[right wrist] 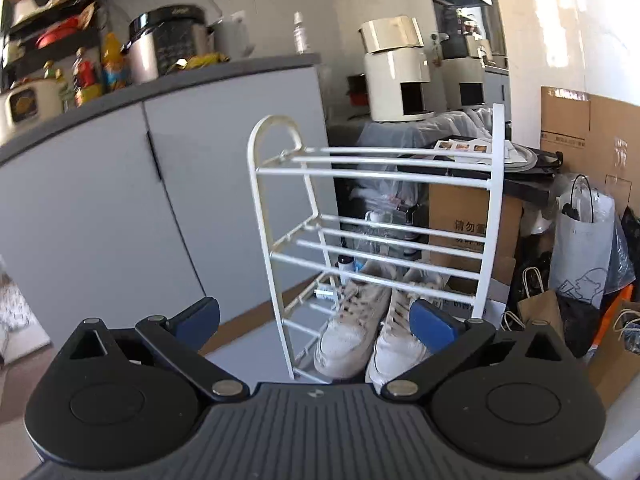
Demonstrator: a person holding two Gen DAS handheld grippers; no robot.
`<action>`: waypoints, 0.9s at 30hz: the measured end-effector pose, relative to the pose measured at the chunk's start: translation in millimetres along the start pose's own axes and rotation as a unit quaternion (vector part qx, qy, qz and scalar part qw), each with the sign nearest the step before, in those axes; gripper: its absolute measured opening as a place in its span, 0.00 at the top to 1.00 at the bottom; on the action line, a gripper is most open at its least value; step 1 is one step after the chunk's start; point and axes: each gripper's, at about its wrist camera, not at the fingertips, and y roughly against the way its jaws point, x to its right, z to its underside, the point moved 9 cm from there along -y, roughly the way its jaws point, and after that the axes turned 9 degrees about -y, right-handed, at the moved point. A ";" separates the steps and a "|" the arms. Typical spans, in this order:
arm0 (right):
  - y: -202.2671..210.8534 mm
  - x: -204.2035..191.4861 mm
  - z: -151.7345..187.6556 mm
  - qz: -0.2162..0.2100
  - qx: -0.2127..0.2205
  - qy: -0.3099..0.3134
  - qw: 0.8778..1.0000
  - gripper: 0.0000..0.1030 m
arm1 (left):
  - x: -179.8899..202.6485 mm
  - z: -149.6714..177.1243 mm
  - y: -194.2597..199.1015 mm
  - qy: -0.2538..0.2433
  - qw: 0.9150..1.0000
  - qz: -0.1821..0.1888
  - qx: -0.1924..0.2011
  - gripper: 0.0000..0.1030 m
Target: Organize scattered shoes
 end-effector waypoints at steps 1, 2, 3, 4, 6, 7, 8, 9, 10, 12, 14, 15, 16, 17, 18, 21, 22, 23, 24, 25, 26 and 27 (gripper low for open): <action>4.9 -2.5 8.4 0.000 -0.009 -0.003 1.000 0.00 | 1.0 -0.5 0.7 0.000 1.000 0.002 0.001 0.01; 8.7 -6.7 16.1 -0.001 -0.014 -0.002 1.000 0.00 | 2.3 -1.2 1.8 0.001 1.000 0.005 0.004 0.00; 12.4 -11.1 23.6 -0.003 -0.018 0.000 1.000 0.00 | 3.5 -1.9 3.1 0.000 1.000 0.007 0.006 0.00; 13.8 -15.4 30.0 -0.005 -0.022 0.003 1.000 0.00 | 3.0 -1.7 3.7 0.000 1.000 0.006 0.007 0.00; 16.4 -27.5 48.2 -0.018 -0.035 0.008 0.999 0.00 | 0.0 -0.6 3.8 0.003 1.000 0.001 0.007 0.01; 17.3 -32.1 56.3 -0.021 -0.046 0.006 0.999 0.00 | -2.7 -0.1 3.3 0.007 1.000 0.000 0.007 0.01; 18.4 -36.4 62.2 -0.025 -0.056 0.003 0.998 0.00 | -5.3 0.4 2.8 0.010 1.000 -0.002 0.006 0.00; 19.8 -40.8 65.6 -0.036 -0.062 0.001 0.997 0.00 | -7.8 0.9 2.5 0.014 1.000 -0.004 0.006 0.00; 22.6 -46.5 68.3 -0.049 -0.067 0.003 0.997 0.00 | -10.1 1.5 2.9 0.018 1.000 -0.006 0.007 0.00; 25.4 -53.6 70.0 -0.060 -0.070 0.007 0.996 0.00 | -14.2 3.7 4.0 0.025 1.000 -0.008 0.007 0.00; 28.5 -56.7 77.3 -0.067 -0.082 0.000 0.994 0.00 | -16.1 5.9 5.5 0.028 1.000 -0.006 0.008 0.00; 29.8 -57.6 80.4 -0.073 -0.090 -0.008 0.993 0.00 | -16.4 7.9 6.8 0.027 1.000 -0.003 0.007 0.01; 31.8 -60.2 85.8 -0.089 -0.103 -0.019 0.991 0.00 | -16.8 9.9 8.2 0.026 1.000 0.000 0.007 0.01; 34.1 -63.0 91.5 -0.106 -0.117 -0.030 0.987 0.00 | -18.0 12.3 9.6 0.025 1.000 0.001 0.006 0.01; 35.3 -66.5 96.6 -0.117 -0.129 -0.025 0.985 0.00 | -20.7 15.1 11.1 0.026 1.000 -0.002 0.005 0.01; 35.9 -77.5 112.7 -0.138 -0.158 0.007 0.978 0.00 | -29.7 20.2 13.2 0.032 0.999 -0.008 0.005 0.01; 35.6 -81.1 118.2 -0.143 -0.166 0.020 0.975 0.00 | -32.9 21.6 13.4 0.034 0.999 -0.011 0.005 0.01; 35.0 -83.5 121.6 -0.145 -0.170 0.026 0.974 0.00 | -35.6 22.3 13.1 0.034 0.999 -0.013 0.005 0.01; 33.8 -87.0 128.1 -0.148 -0.179 0.037 0.972 0.00 | -38.4 22.9 12.2 0.033 0.999 -0.015 0.005 0.00; 32.8 -89.0 132.9 -0.149 -0.185 0.042 0.970 0.00 | -41.5 23.0 10.1 0.032 0.999 -0.019 0.004 0.00; 31.9 -90.8 137.3 -0.149 -0.190 0.047 0.969 0.00 | -45.1 23.3 7.9 0.036 0.999 -0.024 -0.001 0.00; 31.0 -92.7 141.2 -0.150 -0.196 0.048 0.968 0.00 | -48.6 23.6 5.8 0.040 0.999 -0.029 -0.005 0.00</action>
